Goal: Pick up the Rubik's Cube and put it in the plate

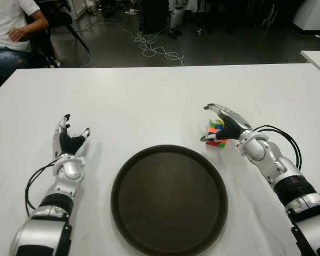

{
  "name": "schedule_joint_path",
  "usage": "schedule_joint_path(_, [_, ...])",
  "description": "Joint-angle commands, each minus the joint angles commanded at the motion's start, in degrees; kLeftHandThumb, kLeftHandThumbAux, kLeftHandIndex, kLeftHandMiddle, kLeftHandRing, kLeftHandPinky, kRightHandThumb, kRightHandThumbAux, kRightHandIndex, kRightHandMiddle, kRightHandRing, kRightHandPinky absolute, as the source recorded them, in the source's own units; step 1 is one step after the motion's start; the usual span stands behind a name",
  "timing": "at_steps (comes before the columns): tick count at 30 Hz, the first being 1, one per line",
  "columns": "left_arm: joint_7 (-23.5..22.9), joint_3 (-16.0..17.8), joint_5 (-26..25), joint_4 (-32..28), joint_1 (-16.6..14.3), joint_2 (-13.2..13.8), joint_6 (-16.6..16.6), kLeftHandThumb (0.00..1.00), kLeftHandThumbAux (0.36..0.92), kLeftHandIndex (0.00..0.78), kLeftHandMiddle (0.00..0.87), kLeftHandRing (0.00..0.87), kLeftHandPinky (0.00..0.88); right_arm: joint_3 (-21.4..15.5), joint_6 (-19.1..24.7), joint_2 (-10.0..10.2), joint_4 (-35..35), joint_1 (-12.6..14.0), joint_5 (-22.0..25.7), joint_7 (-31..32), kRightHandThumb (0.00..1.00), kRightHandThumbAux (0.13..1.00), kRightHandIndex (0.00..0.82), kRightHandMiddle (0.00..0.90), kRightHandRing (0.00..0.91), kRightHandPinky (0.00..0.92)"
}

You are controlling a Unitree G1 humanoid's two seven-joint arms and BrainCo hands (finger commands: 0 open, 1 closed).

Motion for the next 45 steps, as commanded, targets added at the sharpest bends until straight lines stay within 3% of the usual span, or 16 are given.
schedule_joint_path(6, [-0.2,-0.1,0.1,-0.1,0.1,0.1,-0.3,0.180,0.718,0.089,0.136,0.131,0.118,0.0,0.8,0.2,-0.3,0.0,0.0,0.4,0.000,0.695,0.000,0.000,0.000,0.000])
schedule_joint_path(24, [-0.1,-0.4,0.3,-0.4,0.1,0.2,-0.4,0.173,0.726,0.096,0.152,0.171,0.207,0.5,2.9,0.0,0.3,-0.5,-0.7,-0.3,0.000,0.722,0.000,0.000,0.000,0.000])
schedule_joint_path(36, [0.0,0.0,-0.1,-0.2,0.0,0.0,0.1,0.186,0.720,0.095,0.152,0.170,0.204,0.2,3.0,-0.4,0.7,-0.5,-0.3,-0.4,0.000,0.733,0.000,0.000,0.000,0.000])
schedule_joint_path(45, [-0.1,-0.2,0.1,0.0,0.0,0.2,0.2,0.173,0.711,0.090,0.140,0.140,0.141,0.1,2.2,-0.7,1.6,-0.6,-0.1,-0.7,0.000,0.724,0.000,0.000,0.000,0.000])
